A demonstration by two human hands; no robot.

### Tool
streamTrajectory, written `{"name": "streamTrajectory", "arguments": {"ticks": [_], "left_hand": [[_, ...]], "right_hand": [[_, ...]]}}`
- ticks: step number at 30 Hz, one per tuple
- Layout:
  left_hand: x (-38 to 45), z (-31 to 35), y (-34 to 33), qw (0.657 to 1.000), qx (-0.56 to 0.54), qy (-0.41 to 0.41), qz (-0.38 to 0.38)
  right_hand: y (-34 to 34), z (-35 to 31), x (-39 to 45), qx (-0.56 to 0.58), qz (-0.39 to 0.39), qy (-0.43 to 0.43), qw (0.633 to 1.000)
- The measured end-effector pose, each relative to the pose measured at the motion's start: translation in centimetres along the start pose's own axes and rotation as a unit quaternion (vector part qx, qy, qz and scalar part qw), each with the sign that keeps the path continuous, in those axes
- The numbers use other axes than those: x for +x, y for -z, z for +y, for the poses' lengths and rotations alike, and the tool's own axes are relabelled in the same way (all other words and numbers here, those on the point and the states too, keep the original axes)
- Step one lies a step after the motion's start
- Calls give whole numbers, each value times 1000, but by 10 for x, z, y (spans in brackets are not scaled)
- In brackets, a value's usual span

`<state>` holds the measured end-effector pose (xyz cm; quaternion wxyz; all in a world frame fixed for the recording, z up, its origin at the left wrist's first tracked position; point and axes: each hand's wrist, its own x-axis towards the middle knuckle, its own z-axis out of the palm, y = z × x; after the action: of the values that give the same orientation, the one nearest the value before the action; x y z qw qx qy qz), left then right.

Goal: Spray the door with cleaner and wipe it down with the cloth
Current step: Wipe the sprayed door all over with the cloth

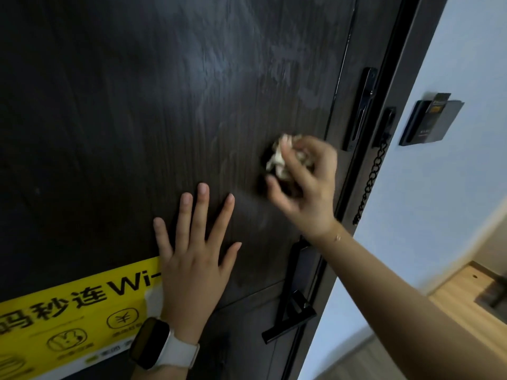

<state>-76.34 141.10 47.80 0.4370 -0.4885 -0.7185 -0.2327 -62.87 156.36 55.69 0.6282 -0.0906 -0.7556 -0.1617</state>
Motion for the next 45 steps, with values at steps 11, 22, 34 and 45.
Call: {"name": "streamTrajectory", "arguments": {"ticks": [11, 22, 34, 45], "left_hand": [[0, 0, -1, 1000, 3, -1, -1], [1, 0, 2, 1000, -8, 1, 4], [41, 16, 26, 995, -75, 36, 47], [54, 4, 25, 998, -21, 39, 37]], "right_hand": [[-1, 0, 46, 70, 91, -70, 991], [-7, -30, -135, 108, -135, -31, 984], [14, 42, 119, 90, 189, -127, 970], [13, 34, 109, 81, 116, -76, 987]]}}
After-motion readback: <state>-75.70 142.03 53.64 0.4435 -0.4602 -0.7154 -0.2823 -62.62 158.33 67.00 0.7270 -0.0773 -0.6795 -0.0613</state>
